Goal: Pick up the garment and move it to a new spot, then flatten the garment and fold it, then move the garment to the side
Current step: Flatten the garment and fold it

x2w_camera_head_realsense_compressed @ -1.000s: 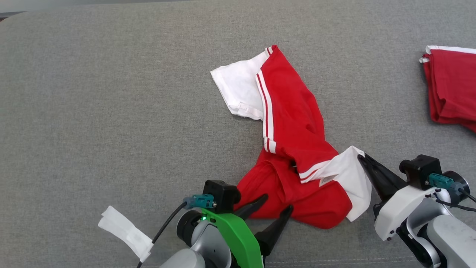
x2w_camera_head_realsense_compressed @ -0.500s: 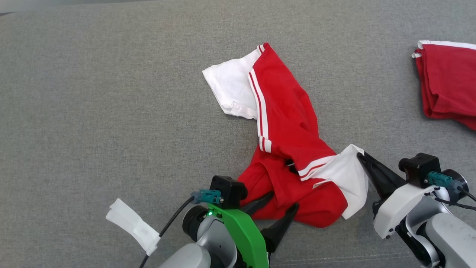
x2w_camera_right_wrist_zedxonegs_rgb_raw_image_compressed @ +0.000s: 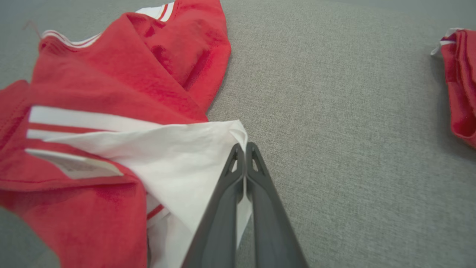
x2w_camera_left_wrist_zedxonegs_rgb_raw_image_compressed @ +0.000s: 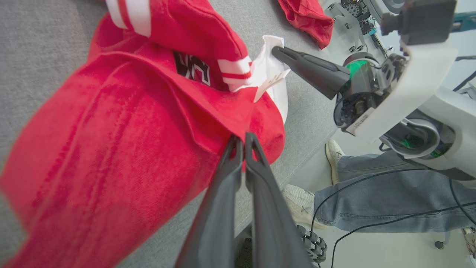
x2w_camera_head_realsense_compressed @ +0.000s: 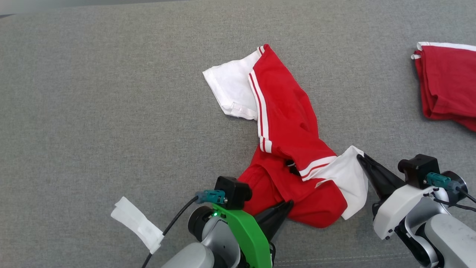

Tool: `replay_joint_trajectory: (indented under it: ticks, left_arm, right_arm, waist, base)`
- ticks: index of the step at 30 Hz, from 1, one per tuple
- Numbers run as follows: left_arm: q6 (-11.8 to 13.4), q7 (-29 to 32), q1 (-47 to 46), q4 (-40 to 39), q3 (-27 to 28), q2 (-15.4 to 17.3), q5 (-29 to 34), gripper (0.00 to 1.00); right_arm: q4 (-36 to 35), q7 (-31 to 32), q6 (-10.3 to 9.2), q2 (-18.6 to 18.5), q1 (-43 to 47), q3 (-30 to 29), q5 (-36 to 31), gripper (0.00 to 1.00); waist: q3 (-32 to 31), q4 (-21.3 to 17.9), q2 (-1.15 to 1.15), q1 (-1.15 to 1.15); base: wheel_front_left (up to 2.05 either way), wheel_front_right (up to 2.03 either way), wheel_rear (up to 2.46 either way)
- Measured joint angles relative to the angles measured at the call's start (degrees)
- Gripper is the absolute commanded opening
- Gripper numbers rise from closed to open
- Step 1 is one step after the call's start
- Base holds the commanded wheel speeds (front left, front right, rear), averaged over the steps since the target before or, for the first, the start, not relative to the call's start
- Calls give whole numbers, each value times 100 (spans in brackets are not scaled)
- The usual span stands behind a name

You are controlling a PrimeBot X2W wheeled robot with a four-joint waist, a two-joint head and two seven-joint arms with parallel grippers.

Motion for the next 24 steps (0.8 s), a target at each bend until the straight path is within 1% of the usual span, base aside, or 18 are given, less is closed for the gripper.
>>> replay_joint_trajectory:
  ticks: [3,5,7,9,11,13,16,18,20,24]
  left_arm:
    - [-9,0,-1,33,-31,-4,-45,0]
    - [-58,0,-1,36,-32,-7,-77,0]
    - [-62,0,-1,4,42,-12,-147,0]
    - [-108,-22,-7,-65,252,-7,-249,0]
    - [-108,-83,-18,-229,550,75,-398,0]
    - [-109,-103,-101,-425,847,237,-480,0]
    - [-118,-90,-272,-747,1263,530,-669,0]
    - [-152,7,-328,-912,1469,675,-855,0]
    - [-151,107,-350,-1039,1640,816,-934,0]
    - [-94,269,-553,-1224,2101,1218,-1090,0]
  right_arm:
    - [9,-2,0,12,-1,-5,9,0]
    - [10,-26,9,71,1,-62,149,0]
    - [-36,-53,90,261,1,-216,561,0]
    - [-133,-80,232,514,1,-410,1110,0]
    - [-315,-85,365,726,-26,-649,1662,0]
    - [-468,-83,439,804,-179,-1003,2164,0]
    - [-577,88,455,569,-575,-1484,2538,0]
    - [-633,288,446,371,-779,-1707,2720,0]
    - [-704,520,427,260,-929,-1834,2911,0]
    - [-926,985,368,220,-1248,-1978,3337,0]
  waist:
    - [-3,0,0,0]
    - [-6,0,0,0]
    - [-14,0,0,0]
    - [-40,-3,0,0]
    - [-86,-11,0,0]
    - [-143,-20,0,0]
    - [-248,-25,0,0]
    - [-327,-21,0,0]
    - [-410,-15,0,0]
    - [-575,-14,0,0]
  base:
    - [0,0,0]
    - [0,0,0]
    - [0,0,0]
    - [0,0,0]
    - [0,0,0]
    - [0,0,0]
    - [0,0,0]
    - [0,0,0]
    - [0,0,0]
    - [0,0,0]
